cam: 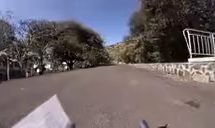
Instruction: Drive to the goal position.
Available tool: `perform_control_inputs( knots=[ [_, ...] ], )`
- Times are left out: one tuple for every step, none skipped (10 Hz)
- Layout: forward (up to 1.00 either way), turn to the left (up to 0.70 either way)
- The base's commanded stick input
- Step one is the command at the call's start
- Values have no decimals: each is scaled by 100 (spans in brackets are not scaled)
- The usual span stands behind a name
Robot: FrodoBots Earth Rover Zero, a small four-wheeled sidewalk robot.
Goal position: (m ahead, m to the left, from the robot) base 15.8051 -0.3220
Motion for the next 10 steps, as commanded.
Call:
perform_control_inputs(
  knots=[
    [70,-35],
    [70,-35],
    [70,-35],
    [70,-35],
    [70,-23],
    [70,-6],
    [70,0],
    [70,0],
    [70,0],
    [70,0]
  ],
)
